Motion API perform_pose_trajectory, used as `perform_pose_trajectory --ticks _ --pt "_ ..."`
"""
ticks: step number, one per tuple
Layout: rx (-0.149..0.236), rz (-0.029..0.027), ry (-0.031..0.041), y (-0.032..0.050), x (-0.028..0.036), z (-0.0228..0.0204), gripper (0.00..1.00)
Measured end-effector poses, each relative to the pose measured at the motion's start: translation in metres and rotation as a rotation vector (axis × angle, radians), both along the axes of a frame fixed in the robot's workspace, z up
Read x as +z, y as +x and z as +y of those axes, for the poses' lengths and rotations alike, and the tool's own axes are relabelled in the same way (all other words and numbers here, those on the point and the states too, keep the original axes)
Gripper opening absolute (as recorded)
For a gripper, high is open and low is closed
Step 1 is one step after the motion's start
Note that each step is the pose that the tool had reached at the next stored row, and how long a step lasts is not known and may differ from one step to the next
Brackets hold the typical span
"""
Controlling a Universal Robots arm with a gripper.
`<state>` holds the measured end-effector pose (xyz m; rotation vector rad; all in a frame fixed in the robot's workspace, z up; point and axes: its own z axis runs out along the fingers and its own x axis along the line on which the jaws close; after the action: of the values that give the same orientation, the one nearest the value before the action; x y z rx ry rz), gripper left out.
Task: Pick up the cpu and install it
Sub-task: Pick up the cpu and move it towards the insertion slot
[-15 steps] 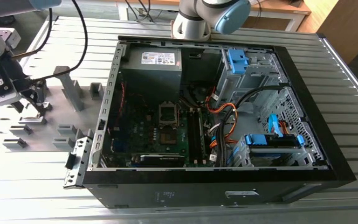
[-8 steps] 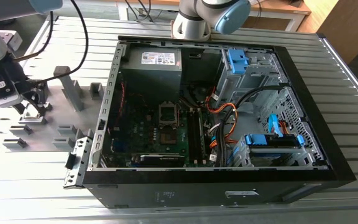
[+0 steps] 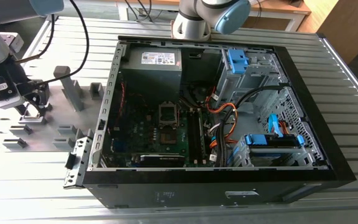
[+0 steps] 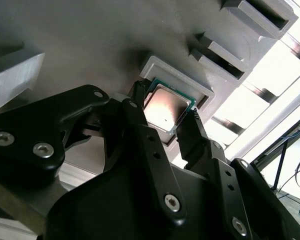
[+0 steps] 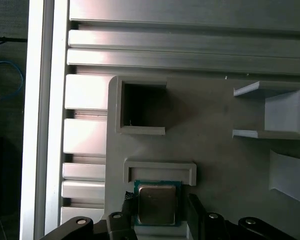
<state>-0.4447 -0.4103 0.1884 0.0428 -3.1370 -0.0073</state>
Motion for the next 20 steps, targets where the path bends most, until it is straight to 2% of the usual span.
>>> perform_pose_trajectory --ticks 8,20 --pt "0.000 0.0000 0.0000 -0.0002 -0.0006 0.0020 0.53" --pt "0.000 0.0000 -0.0004 -0.0018 -0.0039 0.0020 0.53"
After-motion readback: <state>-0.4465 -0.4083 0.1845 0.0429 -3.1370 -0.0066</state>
